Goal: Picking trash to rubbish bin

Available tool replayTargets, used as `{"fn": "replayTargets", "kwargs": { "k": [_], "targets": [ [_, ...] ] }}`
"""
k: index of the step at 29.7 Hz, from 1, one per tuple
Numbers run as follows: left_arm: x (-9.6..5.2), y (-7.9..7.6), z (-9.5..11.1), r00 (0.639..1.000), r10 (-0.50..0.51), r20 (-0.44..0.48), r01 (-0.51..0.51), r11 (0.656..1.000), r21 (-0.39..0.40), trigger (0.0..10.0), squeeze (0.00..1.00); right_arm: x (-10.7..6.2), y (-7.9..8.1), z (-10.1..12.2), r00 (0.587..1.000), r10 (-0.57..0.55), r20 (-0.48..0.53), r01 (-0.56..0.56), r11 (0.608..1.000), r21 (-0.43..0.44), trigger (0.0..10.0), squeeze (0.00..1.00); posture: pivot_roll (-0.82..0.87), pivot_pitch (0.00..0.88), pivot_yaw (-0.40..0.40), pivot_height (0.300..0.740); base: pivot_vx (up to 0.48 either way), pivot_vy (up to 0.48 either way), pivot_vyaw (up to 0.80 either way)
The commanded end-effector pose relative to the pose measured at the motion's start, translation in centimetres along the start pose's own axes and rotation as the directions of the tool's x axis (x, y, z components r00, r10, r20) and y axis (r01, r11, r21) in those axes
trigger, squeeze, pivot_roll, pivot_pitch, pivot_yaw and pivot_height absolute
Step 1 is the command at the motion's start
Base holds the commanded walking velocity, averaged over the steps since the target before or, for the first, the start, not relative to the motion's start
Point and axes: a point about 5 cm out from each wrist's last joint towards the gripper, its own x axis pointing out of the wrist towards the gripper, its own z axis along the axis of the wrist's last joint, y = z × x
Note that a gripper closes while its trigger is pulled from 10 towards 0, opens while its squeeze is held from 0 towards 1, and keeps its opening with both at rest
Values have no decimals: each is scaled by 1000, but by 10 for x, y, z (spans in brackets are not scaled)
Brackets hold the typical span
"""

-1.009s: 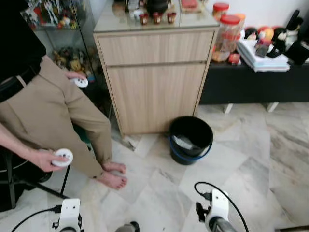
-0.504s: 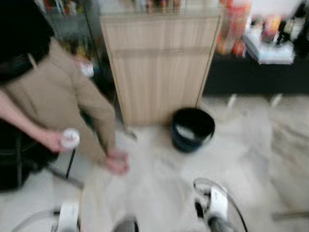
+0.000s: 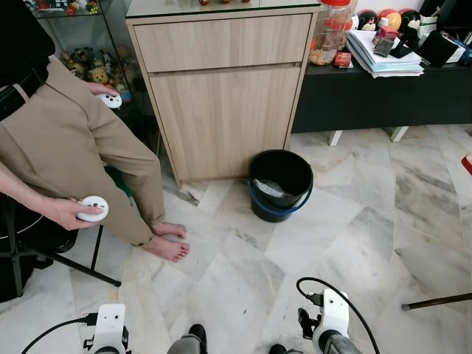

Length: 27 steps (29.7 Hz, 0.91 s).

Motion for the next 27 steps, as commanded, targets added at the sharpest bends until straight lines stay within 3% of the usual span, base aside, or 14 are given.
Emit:
{"fn": "replayTargets", "kwargs": {
  "k": [1, 19, 27],
  "targets": [
    [-3, -2, -9, 999, -10, -36, 10, 1000, -3, 10000, 0, 0, 0, -3, 1000, 5, -17, -5, 1000, -8, 10000, 0, 134, 165, -16, 740, 0, 0, 0],
    [-6, -1, -17, 998, -10, -67, 9, 1000, -18, 10000, 0, 0, 1, -2, 1000, 10, -21, -10, 1000, -5, 10000, 0, 144, 187, -23, 740, 0, 0, 0],
    [-6, -3, -17, 998, -13, -68, 12, 1000, -19, 10000, 0, 0, 1, -2, 1000, 12, -22, -12, 1000, -7, 10000, 0, 144, 184, -23, 740, 0, 0, -680]
  ]
}}
